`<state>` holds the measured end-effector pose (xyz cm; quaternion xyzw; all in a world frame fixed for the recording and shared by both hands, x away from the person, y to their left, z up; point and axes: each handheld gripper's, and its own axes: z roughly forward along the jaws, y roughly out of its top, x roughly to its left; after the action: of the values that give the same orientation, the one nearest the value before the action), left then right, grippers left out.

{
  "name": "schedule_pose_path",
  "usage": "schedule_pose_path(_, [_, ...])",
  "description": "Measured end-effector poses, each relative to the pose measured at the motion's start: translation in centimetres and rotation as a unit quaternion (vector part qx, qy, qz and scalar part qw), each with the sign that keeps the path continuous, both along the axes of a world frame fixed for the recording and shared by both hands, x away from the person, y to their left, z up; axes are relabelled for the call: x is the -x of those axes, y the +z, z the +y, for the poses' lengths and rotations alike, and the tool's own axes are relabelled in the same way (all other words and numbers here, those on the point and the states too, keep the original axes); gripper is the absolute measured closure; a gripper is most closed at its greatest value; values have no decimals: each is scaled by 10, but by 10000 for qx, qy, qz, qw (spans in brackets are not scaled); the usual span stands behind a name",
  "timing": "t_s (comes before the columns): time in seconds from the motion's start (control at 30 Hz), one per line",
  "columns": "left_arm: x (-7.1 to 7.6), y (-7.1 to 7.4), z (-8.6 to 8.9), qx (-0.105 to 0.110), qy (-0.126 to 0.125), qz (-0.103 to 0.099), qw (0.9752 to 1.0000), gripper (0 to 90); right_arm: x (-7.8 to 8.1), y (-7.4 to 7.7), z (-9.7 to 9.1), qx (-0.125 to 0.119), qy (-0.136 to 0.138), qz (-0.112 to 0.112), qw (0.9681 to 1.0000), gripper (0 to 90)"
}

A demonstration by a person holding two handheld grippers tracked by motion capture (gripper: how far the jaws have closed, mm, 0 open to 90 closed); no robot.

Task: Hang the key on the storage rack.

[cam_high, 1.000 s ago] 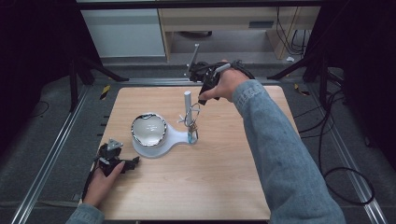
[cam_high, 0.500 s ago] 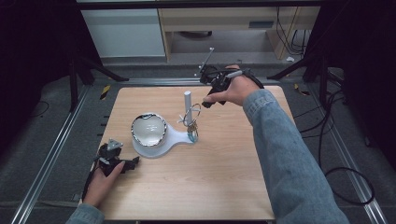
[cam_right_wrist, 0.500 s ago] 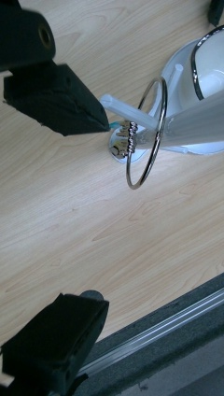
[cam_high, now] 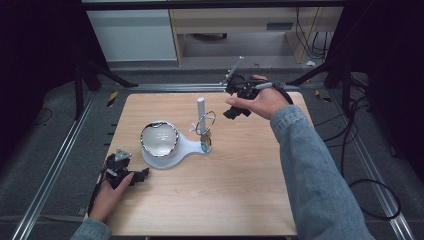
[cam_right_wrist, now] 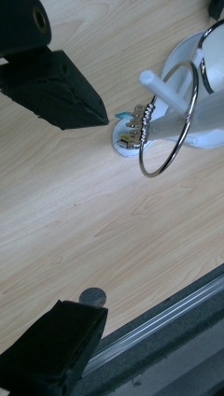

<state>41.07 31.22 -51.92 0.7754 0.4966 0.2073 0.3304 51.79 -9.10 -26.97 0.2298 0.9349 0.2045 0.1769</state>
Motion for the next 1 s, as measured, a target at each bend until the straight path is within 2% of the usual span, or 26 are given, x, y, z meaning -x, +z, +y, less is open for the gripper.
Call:
schedule_pose_path(0.17, [0,0,0,1,-1,0,10000,0,1,-7,-10,-49,-178,-123,9998,128])
schedule_pose_path(0.3, [0,0,0,0,-2,1,10000,0,3,-13,-16,-167,-229,-165,9995,126])
schedule_pose_path(0.37, [0,0,0,0,-2,1,10000,0,3,-16,-19,-207,-282,-260,9990,109])
schedule_pose_path(0.43, [0,0,0,-1,-3,1,10000,0,4,-20,-23,-333,-321,-408,9981,107])
schedule_pose_path(0.47, [0,0,0,-1,-3,1,10000,0,4,-20,-23,-333,-321,-408,9981,107])
schedule_pose_path(0.5, [0,0,0,1,-3,1,10000,0,5,-26,-27,-457,-371,-453,9972,97])
schedule_pose_path(0.6, [0,0,0,8,-5,-8,10000,0,5,-34,-33,-583,-452,-462,9962,92])
schedule_pose_path(1.0, [0,0,0,16,6,-8,10000,0,11,-61,-62,-776,-765,-503,9928,93])
